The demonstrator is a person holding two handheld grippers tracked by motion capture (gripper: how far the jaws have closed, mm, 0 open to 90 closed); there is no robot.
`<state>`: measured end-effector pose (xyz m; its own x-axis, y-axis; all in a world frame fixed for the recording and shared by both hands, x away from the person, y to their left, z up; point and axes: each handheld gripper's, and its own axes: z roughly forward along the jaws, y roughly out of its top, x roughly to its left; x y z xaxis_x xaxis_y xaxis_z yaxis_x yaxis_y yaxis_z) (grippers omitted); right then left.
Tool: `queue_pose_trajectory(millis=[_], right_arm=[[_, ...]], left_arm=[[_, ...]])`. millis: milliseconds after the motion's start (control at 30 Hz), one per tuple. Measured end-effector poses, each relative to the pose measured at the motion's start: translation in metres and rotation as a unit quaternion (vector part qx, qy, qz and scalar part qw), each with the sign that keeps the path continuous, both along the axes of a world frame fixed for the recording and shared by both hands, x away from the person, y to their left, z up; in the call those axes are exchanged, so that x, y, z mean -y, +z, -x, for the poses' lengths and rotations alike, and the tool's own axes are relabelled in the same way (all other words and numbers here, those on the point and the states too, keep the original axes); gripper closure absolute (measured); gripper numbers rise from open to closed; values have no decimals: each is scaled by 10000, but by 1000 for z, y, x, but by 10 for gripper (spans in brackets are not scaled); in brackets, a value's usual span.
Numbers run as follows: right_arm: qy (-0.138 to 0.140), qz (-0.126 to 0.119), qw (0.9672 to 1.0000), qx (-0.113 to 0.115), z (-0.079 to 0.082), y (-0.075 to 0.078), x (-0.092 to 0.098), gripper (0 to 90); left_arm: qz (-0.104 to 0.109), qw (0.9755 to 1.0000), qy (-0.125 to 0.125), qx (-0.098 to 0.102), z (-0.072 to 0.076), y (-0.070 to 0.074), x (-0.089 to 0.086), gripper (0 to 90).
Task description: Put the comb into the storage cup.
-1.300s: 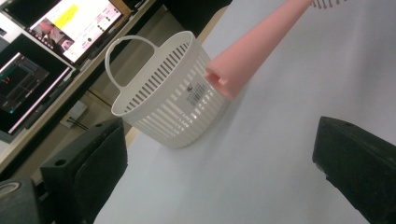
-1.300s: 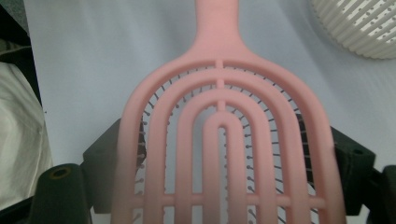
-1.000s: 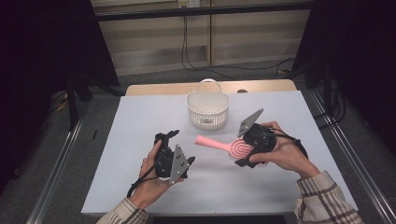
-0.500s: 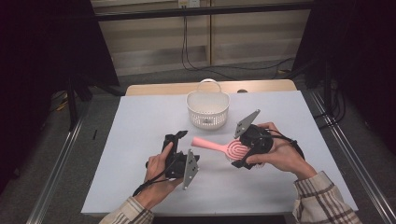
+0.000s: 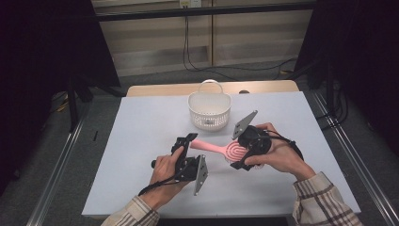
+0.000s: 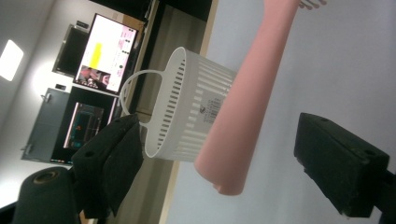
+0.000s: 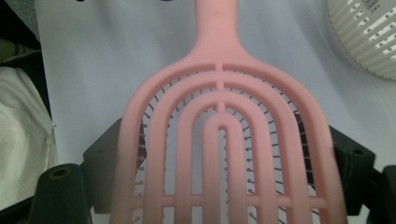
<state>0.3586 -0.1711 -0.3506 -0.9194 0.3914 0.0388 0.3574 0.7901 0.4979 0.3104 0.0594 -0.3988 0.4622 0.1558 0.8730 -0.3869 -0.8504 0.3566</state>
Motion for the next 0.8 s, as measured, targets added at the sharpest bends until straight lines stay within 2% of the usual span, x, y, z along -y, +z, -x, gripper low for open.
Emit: queue_pose_trajectory(millis=[100,200,233,333,367,433,533,633,667,733,800], right_arm=[[25,-4,10000,-2,0,0,-2,198],[42,-4,10000,-8,-1,0,-4,198],[47,-5,10000,-9,-1,0,-4,198],[2,-8,10000,-7,-1,1,-6,198],[24,-9,10000,-5,-2,0,-7,198],[22,-3,10000,-24,-2,0,-9,198],[57,-19,10000,-32,-2,-1,-12,198],[54,-30,10000,-56,-3,-2,-18,198],[93,-27,9999,-68,-3,-3,-20,198],[115,-9,9999,-81,-3,-3,-24,198],[160,-16,9998,-82,-3,-4,-26,198]], left_arm=[[-78,9998,12,201,2,-1,2,159],[-270,9990,-2,345,4,-3,6,161],[-274,9991,-14,320,3,-4,6,162],[-410,9982,59,441,4,-5,9,164],[-373,9983,63,440,3,-6,10,166],[-435,9979,90,474,3,-6,11,186],[-427,9971,25,634,5,-8,13,246],[-441,9965,5,716,7,-12,15,260],[-534,9954,43,800,9,-11,16,264],[-416,9956,-29,836,10,-13,17,276],[-560,9944,8,897,12,-13,18,291]])
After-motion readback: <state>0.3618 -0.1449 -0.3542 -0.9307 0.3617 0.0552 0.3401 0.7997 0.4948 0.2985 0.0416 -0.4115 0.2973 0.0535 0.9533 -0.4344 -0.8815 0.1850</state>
